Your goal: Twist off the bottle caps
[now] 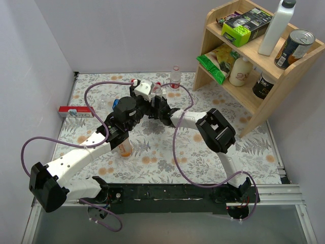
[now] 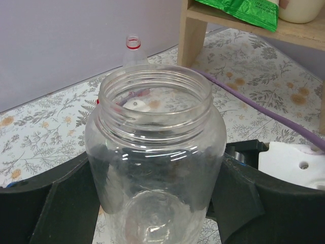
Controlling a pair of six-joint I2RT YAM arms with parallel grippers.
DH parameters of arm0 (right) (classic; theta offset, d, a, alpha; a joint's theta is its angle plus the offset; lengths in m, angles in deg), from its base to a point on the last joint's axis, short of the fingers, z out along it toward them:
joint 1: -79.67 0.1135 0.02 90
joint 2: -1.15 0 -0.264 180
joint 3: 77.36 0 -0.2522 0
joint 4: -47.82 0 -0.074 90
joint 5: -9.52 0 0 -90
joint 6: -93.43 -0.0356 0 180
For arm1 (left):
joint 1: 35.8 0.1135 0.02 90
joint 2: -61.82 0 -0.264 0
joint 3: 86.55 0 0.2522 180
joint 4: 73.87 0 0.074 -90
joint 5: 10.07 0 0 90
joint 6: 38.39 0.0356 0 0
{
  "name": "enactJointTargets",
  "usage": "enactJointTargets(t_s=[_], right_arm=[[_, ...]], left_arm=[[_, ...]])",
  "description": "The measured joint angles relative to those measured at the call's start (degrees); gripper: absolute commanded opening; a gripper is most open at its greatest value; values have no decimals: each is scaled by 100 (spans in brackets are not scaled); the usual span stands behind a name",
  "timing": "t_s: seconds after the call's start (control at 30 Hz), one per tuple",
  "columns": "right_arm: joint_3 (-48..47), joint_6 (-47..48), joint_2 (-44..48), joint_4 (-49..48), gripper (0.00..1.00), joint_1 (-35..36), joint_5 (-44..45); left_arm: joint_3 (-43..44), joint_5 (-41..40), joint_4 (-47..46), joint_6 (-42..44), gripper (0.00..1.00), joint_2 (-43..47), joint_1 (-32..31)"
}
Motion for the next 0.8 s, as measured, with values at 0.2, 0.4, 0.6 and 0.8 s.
enactJointTargets(t_s=[0.2, 0.4, 0.6, 0.8], right_arm=[[-81, -114, -55, 168, 43, -188, 105], [-122, -116, -70, 175, 63, -374, -59], [-131, 44, -72, 63, 77, -476, -487], [-4, 297, -39, -251, 89, -546, -968]], left_arm=[[-2, 0, -4, 37, 46, 0, -9], [-2, 0, -4, 37, 46, 0, -9], [-2, 4, -4, 33, 46, 0, -9], [-2, 33, -7, 15, 46, 0, -9]])
